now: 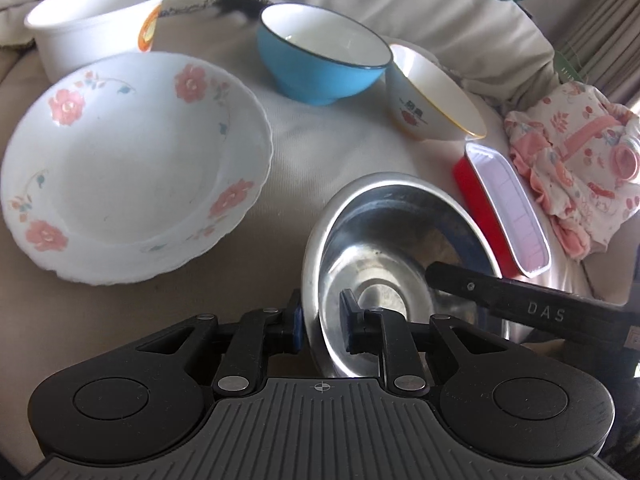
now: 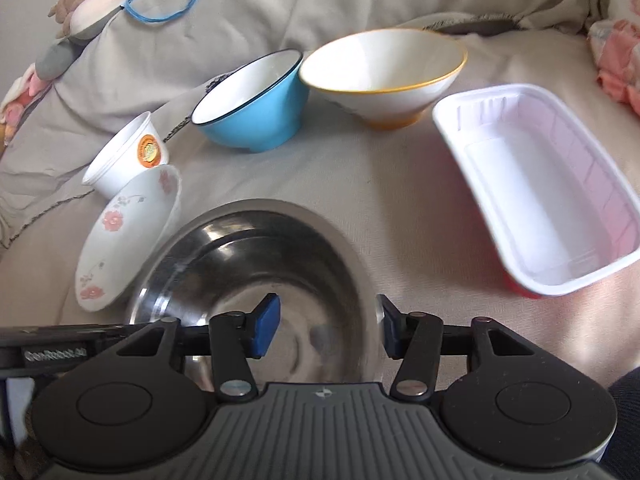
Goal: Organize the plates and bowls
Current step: 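Lift the steel bowl with the left tool and set it onto the floral plate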
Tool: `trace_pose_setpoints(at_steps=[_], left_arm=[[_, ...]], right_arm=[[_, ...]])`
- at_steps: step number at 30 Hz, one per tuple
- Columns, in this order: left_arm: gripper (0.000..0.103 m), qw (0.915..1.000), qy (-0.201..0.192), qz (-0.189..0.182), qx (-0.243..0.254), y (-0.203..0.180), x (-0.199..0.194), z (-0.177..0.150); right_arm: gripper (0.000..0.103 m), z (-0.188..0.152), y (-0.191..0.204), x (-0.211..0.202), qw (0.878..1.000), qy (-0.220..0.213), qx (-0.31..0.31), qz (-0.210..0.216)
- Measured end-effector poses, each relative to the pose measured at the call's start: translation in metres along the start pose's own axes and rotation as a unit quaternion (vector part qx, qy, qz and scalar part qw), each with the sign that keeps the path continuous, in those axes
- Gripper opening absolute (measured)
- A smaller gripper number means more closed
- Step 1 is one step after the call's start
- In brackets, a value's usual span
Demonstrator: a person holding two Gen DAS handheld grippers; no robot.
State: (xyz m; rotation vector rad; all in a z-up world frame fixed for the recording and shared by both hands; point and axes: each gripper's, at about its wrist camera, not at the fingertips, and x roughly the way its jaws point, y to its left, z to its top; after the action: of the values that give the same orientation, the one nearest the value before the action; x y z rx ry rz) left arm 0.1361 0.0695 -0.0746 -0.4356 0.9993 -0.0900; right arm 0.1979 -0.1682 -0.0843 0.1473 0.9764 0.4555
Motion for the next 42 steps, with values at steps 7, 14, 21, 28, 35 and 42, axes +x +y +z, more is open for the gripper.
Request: trace_pose_setpoints(at_steps=[7, 14, 21, 28, 35, 42], left_arm=[[0.021, 0.9948, -0.101, -0.007, -0.011, 0.026, -0.063, 0.05], [0.022, 0.987, -0.142, 0.042, -0.062, 0.097, -0.079, 0.067], [0.023, 0.9813, -0.151, 0.074, -0.093, 0.136, -0.069, 0.063], [0.023, 0.9848, -0.13, 0.073, -0.089, 0.142, -0.057, 0.058], [0.024, 0.9824, -0.136, 0.099, -0.082, 0.142, -0.053, 0.058], [0.027, 0.9742, -0.149, 0.157, -0.064, 0.139, -0.053, 0.059]], right_arm=[[0.052, 0.049, 0.059, -0.034, 0.995, -0.072, -0.063, 0.025], [0.052, 0.084, 0.131, 0.03, 0.995, -0.028, -0.074, 0.057], [0.052, 0.067, 0.173, 0.082, 0.993, 0.02, -0.108, 0.038], [0.052, 0.064, 0.179, 0.095, 0.992, 0.01, -0.123, 0.009], [0.052, 0.065, 0.184, 0.09, 0.989, -0.015, -0.146, 0.001], [0.052, 0.059, 0.186, 0.083, 0.981, -0.051, -0.183, -0.021]])
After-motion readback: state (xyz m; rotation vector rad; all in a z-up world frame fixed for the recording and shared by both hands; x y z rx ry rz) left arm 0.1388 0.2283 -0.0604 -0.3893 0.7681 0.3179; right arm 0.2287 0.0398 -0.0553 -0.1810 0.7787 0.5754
